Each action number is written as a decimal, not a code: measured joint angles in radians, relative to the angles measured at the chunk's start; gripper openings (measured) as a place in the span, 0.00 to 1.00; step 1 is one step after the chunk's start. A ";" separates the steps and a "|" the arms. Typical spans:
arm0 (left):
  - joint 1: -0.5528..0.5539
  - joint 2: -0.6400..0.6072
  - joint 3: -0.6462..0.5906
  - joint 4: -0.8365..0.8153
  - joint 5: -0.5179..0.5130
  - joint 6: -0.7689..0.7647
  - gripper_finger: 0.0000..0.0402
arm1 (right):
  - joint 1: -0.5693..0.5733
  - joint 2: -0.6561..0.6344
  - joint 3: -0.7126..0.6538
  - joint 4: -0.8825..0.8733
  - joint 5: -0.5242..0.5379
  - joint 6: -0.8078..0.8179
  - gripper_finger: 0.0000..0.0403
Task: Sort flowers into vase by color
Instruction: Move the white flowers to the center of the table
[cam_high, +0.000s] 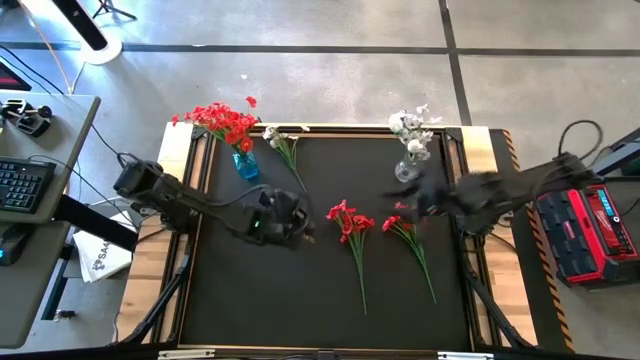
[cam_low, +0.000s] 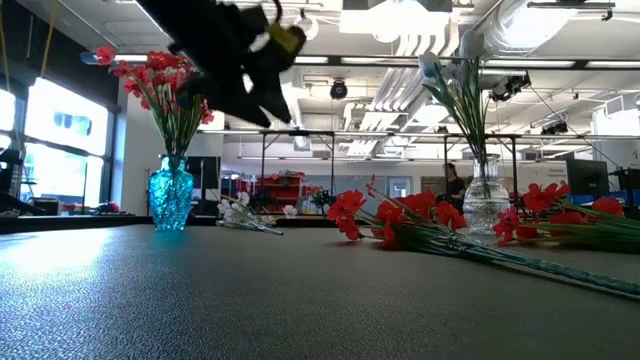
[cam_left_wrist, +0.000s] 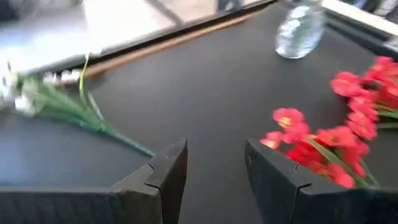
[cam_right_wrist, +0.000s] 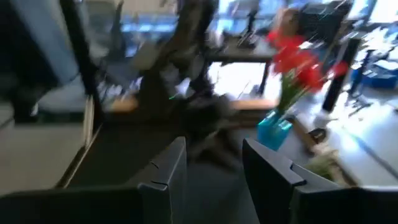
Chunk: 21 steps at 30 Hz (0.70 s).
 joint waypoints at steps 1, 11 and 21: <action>0.026 0.000 0.000 -0.009 0.037 -0.011 0.37 | -0.003 0.034 -0.025 0.020 -0.008 0.000 0.32; 0.314 0.012 0.000 -0.075 0.198 0.046 0.37 | -0.055 0.356 -0.109 0.001 0.015 0.211 0.32; 0.425 0.104 -0.046 -0.068 0.207 0.017 0.42 | -0.202 0.518 -0.109 0.007 0.000 0.213 0.39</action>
